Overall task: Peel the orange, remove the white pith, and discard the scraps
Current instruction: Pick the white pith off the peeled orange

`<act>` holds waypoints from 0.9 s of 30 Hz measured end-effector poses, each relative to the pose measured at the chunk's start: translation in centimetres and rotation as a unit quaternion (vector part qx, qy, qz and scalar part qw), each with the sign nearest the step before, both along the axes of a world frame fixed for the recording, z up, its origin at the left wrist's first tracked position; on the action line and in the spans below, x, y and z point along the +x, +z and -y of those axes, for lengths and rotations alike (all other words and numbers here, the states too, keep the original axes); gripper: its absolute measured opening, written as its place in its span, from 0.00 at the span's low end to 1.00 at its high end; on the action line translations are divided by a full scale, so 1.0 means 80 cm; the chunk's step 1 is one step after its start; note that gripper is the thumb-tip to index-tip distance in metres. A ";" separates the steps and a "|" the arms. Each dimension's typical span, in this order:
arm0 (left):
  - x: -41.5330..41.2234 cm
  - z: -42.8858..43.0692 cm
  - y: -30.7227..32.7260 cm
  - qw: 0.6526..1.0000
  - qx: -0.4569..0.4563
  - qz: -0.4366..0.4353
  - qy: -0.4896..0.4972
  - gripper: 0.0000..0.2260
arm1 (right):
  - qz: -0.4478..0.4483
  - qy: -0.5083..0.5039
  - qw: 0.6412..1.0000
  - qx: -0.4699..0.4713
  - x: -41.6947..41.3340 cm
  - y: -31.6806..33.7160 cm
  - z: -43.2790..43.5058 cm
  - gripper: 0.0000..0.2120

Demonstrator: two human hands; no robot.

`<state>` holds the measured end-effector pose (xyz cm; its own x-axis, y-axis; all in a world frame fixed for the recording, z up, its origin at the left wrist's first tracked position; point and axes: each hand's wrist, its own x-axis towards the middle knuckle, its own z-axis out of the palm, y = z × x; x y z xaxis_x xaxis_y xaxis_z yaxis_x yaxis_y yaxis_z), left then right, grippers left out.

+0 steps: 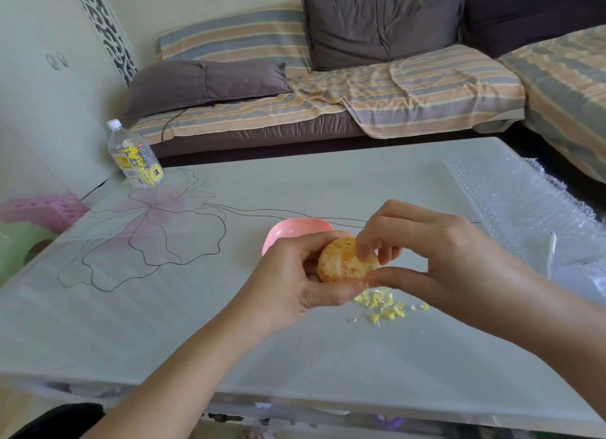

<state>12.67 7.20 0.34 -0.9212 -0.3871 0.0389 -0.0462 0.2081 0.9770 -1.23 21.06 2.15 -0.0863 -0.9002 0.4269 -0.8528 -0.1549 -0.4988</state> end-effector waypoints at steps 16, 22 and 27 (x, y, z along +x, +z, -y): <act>-0.004 -0.004 0.006 0.997 -0.077 -0.013 0.015 0.18 | -0.010 -0.026 0.999 -0.022 0.003 -0.002 -0.006 0.12; -0.005 -0.005 0.009 0.994 -0.105 -0.010 0.029 0.16 | -0.034 -0.036 0.998 -0.036 0.002 -0.003 -0.004 0.11; -0.006 -0.003 0.007 0.997 -0.069 0.010 0.019 0.15 | -0.046 -0.034 0.998 -0.035 0.001 -0.005 -0.002 0.10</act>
<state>12.18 7.48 0.88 -0.9074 -0.4134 0.0757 -0.0760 0.3385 0.9379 -1.12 21.25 1.74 -0.1034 -0.8613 0.4975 -0.9046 -0.1266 -0.4071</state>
